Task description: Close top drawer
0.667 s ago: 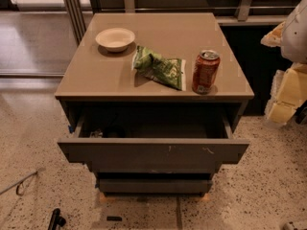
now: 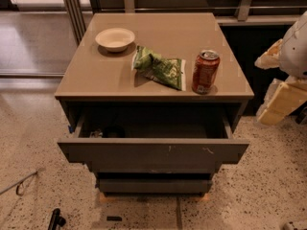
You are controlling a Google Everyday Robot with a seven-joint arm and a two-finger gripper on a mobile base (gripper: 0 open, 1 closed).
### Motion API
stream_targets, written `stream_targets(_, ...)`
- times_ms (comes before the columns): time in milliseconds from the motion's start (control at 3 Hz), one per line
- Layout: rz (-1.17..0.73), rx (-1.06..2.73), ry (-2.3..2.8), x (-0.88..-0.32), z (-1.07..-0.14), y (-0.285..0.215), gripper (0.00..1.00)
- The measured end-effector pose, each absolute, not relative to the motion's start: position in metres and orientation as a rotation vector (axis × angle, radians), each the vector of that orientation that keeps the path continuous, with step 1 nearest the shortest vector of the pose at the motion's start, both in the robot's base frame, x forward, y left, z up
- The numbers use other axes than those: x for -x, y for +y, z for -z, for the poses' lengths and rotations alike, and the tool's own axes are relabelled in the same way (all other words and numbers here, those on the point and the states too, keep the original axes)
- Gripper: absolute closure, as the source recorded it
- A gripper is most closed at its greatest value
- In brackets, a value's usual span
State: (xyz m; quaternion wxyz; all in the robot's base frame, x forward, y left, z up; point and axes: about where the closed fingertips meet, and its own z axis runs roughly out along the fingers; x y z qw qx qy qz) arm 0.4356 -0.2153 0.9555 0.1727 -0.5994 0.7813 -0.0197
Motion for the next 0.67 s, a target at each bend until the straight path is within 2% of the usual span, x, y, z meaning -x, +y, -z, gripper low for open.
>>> stream_targets(667, -0.203, 1.661, 2.136, -0.427, -0.854, -0.19, 0.7)
